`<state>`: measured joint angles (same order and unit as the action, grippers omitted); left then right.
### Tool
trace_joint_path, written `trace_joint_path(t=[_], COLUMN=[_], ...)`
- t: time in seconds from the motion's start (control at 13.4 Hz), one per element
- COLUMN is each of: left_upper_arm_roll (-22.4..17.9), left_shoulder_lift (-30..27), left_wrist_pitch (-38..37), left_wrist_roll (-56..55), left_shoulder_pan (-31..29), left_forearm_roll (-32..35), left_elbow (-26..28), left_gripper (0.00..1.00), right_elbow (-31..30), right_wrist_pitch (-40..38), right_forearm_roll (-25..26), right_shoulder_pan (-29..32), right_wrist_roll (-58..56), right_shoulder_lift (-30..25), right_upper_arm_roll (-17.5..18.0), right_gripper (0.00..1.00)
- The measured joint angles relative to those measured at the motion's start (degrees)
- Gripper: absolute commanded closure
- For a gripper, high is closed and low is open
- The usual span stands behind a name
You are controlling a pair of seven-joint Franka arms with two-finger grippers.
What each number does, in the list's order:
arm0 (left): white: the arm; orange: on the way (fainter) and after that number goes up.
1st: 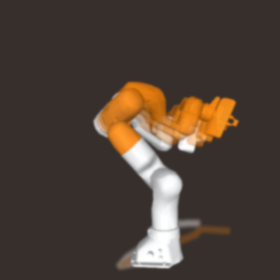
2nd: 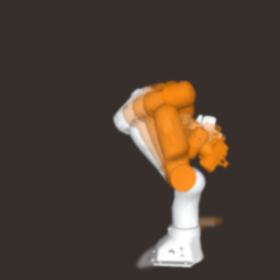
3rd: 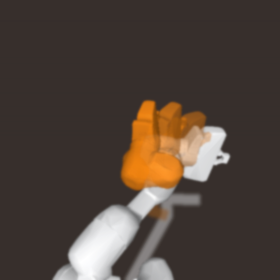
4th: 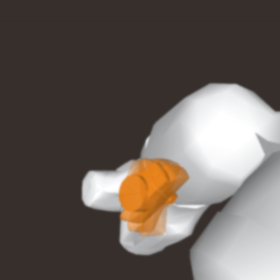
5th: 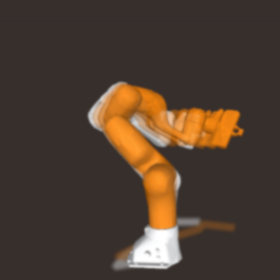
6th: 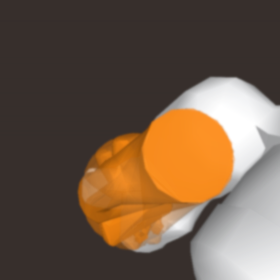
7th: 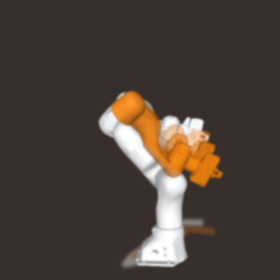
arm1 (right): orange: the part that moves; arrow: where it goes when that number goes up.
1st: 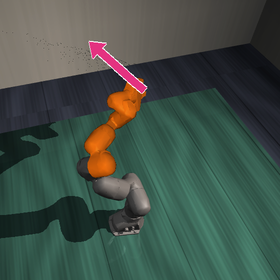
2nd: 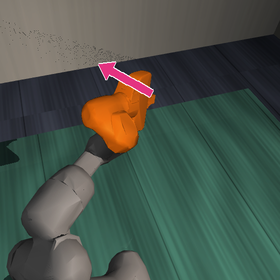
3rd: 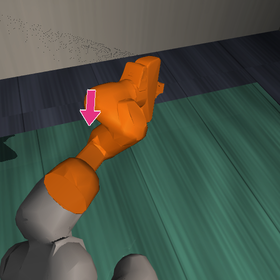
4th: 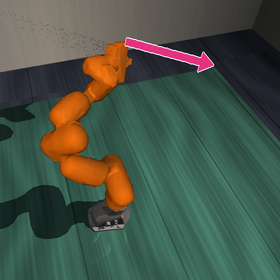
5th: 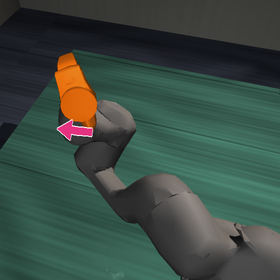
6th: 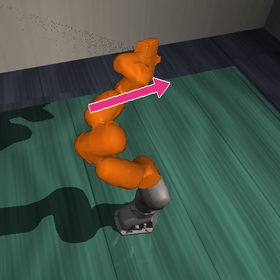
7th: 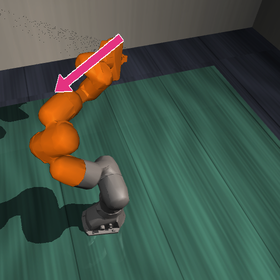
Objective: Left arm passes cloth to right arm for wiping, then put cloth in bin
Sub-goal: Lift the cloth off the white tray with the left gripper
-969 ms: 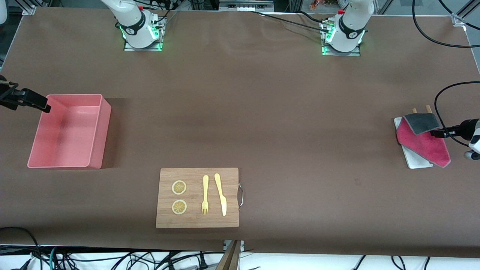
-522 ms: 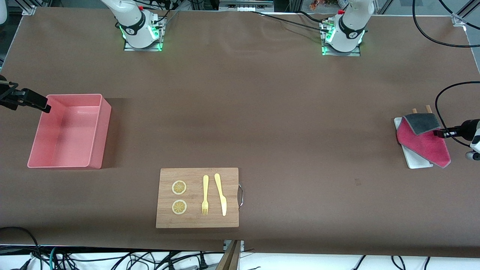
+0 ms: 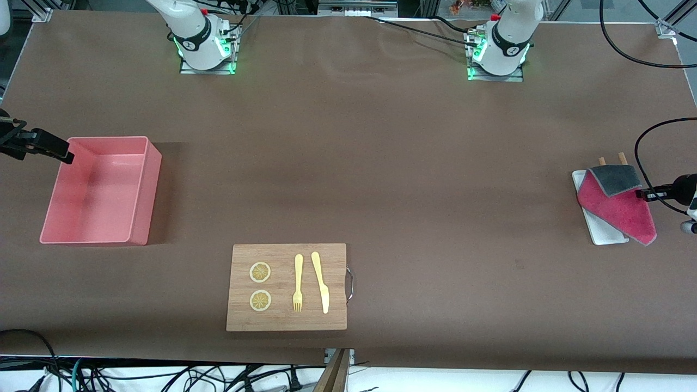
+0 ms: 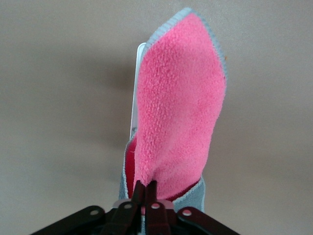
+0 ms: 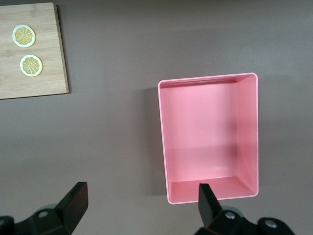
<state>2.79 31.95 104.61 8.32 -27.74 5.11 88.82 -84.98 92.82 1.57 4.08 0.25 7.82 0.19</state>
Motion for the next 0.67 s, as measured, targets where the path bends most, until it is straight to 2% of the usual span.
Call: trace_joint_path(t=[0.45, 0.67], left_upper_arm_roll=[0.18, 1.61], left_shoulder_lift=[-0.02, -1.09], left_wrist_pitch=[0.0, -3.36], left_wrist_roll=[0.0, 0.29], left_shoulder_pan=[0.03, 0.1], left_forearm_roll=[0.0, 0.0], left_elbow=[-0.43, -3.8], left_gripper=[1.0, 1.0], right_elbow=[0.0, 0.0], right_wrist_pitch=[0.0, 0.0], right_forearm_roll=[-0.02, -0.03], right_shoulder_pan=[0.0, 0.0], right_wrist_roll=[0.0, 0.0], right_shoulder_lift=[0.0, 0.0], right_upper_arm_roll=[0.0, 0.0], right_gripper=[0.0, 0.0])
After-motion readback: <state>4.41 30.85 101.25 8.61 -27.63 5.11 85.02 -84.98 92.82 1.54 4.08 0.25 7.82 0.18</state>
